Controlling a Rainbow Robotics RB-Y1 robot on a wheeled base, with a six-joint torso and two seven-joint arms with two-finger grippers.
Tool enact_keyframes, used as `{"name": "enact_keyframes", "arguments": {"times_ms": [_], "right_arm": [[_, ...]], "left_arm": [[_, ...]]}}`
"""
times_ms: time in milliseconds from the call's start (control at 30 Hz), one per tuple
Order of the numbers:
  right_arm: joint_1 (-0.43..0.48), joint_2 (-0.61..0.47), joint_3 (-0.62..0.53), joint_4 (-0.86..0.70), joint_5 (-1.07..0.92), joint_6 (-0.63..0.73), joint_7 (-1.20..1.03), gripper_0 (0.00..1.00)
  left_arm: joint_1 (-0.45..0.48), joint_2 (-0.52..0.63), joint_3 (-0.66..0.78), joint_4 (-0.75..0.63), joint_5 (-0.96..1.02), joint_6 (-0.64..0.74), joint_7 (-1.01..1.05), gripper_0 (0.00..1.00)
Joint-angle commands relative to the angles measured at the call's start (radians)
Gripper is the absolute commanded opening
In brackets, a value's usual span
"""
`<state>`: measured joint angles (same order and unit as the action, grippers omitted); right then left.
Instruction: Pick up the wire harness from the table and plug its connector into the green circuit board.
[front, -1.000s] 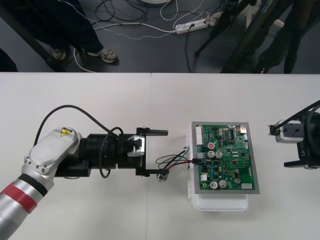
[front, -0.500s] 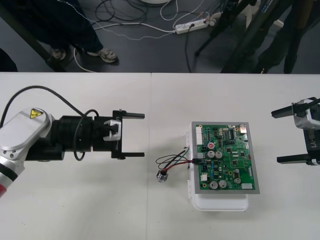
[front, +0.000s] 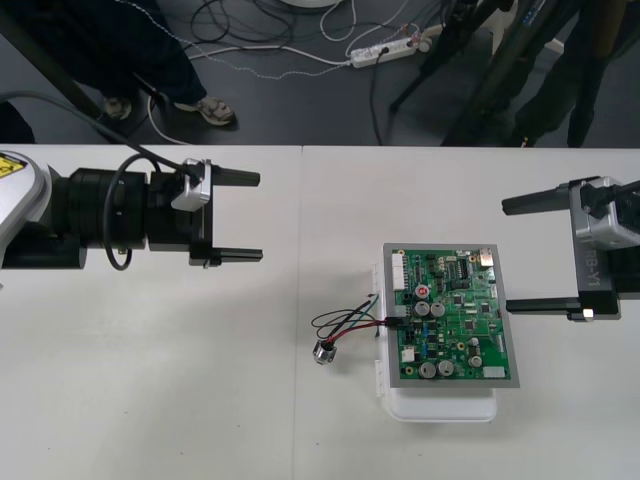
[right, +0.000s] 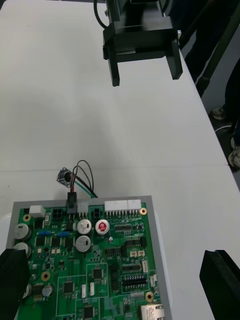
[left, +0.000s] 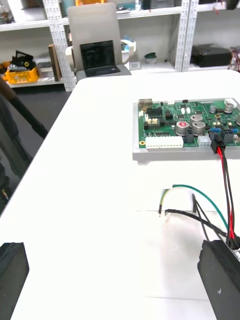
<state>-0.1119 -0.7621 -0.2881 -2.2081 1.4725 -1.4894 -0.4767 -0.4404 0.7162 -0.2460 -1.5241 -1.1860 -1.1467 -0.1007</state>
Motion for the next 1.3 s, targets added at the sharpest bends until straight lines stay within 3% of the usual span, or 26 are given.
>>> {"name": "enact_keyframes", "arguments": {"times_ms": [33, 600, 833, 1300], "right_arm": [[-0.111, 0.029, 0.05, 0.044, -0.004, -0.008, 0.036, 1.0], [-0.212, 0.092, 0.119, 0.355, -0.155, -0.081, 0.351, 1.0], [-0.221, 0.118, 0.119, 0.381, -0.161, -0.081, 0.38, 1.0], [-0.212, 0.096, 0.119, 0.343, -0.205, -0.081, 0.349, 1.0]], "left_arm": [[-0.069, 0.074, 0.056, -0.054, -0.003, -0.11, 0.065, 1.0], [-0.129, 0.063, 0.303, -0.053, -0.08, -0.424, 0.174, 1.0], [-0.132, -0.004, 0.401, -0.054, -0.116, -0.424, 0.2, 1.0], [-0.063, -0.096, 0.439, -0.073, -0.121, -0.424, 0.208, 1.0]]}}
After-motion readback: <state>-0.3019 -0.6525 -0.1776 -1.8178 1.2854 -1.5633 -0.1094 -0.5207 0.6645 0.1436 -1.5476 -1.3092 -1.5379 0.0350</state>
